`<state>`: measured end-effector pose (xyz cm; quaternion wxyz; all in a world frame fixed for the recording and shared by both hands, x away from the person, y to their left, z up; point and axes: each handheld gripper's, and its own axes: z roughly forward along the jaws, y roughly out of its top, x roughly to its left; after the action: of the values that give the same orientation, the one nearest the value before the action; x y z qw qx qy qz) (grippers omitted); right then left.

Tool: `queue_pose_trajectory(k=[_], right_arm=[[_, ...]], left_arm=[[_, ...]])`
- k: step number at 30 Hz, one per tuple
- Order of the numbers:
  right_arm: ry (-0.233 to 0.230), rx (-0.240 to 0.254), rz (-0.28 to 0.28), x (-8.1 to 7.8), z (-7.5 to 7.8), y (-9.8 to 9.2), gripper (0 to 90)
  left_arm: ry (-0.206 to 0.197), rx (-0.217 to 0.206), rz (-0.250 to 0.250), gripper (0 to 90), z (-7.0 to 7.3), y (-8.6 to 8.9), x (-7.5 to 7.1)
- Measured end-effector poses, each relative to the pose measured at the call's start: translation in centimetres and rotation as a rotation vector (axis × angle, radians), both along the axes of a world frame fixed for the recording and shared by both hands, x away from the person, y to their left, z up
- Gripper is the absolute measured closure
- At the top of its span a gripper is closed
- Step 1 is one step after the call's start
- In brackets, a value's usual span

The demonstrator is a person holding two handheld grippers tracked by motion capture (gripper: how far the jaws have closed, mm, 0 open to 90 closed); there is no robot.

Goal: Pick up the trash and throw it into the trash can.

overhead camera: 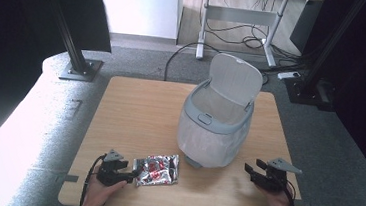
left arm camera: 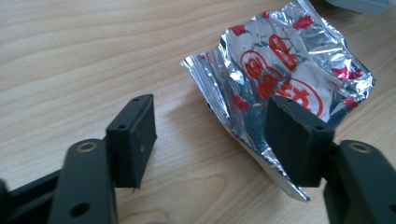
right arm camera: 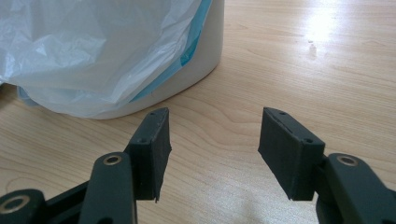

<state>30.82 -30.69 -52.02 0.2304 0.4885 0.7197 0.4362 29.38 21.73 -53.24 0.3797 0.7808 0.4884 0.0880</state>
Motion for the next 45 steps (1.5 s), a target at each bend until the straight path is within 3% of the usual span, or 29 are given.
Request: queue_pose_trajectory(k=[4,13,23,32,38,45], right_arm=[[-0.002,0.000,-0.005,0.0,0.1,-0.1,42.5],[0.000,-0.002,-0.011,0.0,0.0,-0.1,42.6],[0.002,-0.006,-0.015,0.0,-0.1,-0.2,42.8],[0.000,-0.004,-0.025,-0.1,0.0,-0.4,42.9],[0.002,-0.003,-0.029,0.0,-0.1,-0.5,43.0],[0.011,-0.005,-0.030,0.1,-0.3,-0.5,43.1]], left_arm=[[0.021,-0.027,-0.011,41.3,-0.1,0.0,-0.1],[0.037,-0.021,-0.025,49.7,-0.4,-0.7,-0.1],[0.026,0.030,-0.045,73.1,-0.5,-1.3,-0.1],[0.014,0.024,-0.048,88.7,-0.3,-1.3,-0.2],[-0.006,-0.015,-0.026,89.9,0.2,-0.5,-0.2],[-0.043,-0.108,0.005,90.0,1.7,1.0,0.0]])
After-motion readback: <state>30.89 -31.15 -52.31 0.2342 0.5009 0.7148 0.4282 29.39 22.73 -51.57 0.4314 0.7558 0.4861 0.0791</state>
